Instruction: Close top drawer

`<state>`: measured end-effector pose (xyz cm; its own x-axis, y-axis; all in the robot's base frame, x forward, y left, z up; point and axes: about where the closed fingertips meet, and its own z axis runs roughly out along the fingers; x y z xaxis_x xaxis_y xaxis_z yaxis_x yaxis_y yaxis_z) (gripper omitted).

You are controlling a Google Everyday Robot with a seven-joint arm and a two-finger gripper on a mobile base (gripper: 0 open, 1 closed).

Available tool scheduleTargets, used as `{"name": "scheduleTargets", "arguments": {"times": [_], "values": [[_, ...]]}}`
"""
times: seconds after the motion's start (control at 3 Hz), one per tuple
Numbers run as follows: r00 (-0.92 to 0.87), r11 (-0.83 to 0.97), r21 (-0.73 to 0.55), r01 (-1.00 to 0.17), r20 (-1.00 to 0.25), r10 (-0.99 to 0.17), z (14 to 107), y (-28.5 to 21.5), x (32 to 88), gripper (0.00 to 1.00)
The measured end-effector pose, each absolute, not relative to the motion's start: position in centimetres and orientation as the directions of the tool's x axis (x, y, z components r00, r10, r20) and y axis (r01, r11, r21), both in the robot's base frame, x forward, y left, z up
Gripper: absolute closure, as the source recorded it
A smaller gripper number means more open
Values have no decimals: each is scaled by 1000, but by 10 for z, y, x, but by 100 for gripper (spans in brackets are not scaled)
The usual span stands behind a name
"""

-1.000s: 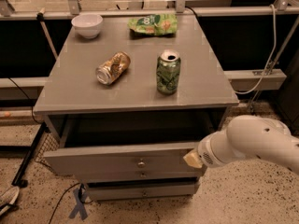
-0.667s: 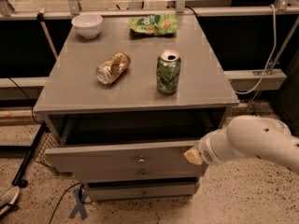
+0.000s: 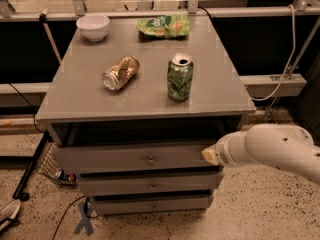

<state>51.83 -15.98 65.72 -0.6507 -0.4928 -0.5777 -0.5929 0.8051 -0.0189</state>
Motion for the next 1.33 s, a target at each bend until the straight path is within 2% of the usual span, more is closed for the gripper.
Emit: {"name": "scheduleTargets", "arguments": {"times": [0.67,1.33], "values": [[-639,834,-54,-550,-616,-461,664,-171,538,100],[-716,858,-21,-514,-541,-442,657,-183,514,100]]}}
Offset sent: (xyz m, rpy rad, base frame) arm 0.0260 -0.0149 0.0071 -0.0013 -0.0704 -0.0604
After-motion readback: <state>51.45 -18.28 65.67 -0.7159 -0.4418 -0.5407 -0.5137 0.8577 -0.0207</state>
